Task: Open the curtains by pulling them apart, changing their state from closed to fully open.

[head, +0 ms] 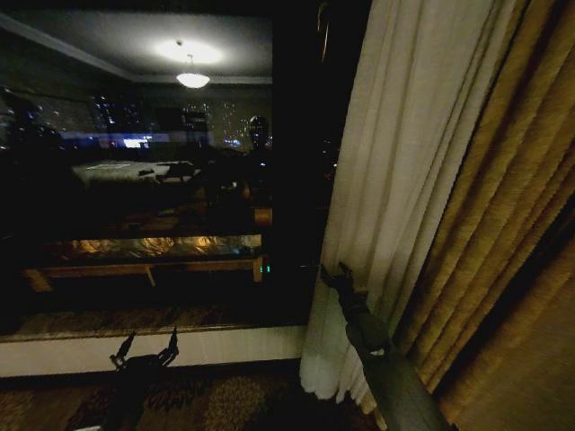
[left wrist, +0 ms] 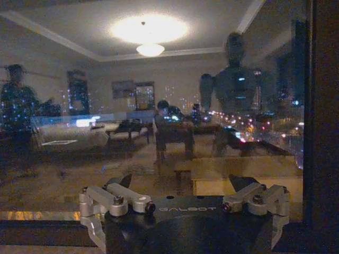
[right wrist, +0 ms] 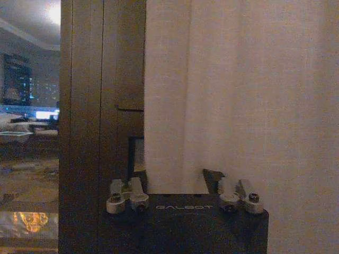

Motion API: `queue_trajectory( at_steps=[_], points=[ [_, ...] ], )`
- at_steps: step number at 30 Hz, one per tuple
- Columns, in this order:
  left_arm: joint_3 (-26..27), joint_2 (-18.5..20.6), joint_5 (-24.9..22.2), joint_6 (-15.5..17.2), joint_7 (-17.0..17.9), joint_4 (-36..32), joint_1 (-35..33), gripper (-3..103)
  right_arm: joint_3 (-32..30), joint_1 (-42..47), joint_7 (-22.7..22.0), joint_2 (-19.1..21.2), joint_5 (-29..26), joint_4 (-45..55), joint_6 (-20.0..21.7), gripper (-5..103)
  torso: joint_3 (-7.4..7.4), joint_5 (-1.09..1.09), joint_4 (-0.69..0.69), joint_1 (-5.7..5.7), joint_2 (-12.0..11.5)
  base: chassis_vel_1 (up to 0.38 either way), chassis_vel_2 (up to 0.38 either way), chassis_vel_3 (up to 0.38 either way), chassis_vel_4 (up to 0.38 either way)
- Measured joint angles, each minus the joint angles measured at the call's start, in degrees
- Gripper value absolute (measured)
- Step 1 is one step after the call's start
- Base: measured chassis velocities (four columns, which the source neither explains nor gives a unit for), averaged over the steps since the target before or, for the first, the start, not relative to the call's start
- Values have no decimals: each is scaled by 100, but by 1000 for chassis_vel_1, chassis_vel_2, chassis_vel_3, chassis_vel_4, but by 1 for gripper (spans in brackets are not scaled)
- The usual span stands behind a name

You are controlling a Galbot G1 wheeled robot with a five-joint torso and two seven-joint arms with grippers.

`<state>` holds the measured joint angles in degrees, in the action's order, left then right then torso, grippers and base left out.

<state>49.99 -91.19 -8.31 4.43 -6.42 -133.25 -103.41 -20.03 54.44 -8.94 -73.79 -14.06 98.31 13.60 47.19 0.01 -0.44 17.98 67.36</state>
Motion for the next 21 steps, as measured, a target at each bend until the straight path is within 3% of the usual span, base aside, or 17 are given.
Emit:
queue_trajectory(
  at_steps=[7,10,14,21],
  points=[
    [2,-1,0,0,5,-64,-43,100,9,-31,-9,8,6,1,-28,30,0,0,0,0,0,0,0,0,0],
    [2,-1,0,-4,5,-75,-49,100,9,-28,-10,12,7,13,-34,24,0,0,0,0,0,0,0,0,0],
    [-7,-2,-2,-23,10,-75,-60,100,1,4,-9,50,8,65,-50,3,0,0,0,0,0,0,0,0,0],
    [-7,-2,-10,-51,12,-83,-77,100,-101,-35,-33,96,26,11,-57,0,0,0,0,0,0,0,0,0,0]
  ],
)
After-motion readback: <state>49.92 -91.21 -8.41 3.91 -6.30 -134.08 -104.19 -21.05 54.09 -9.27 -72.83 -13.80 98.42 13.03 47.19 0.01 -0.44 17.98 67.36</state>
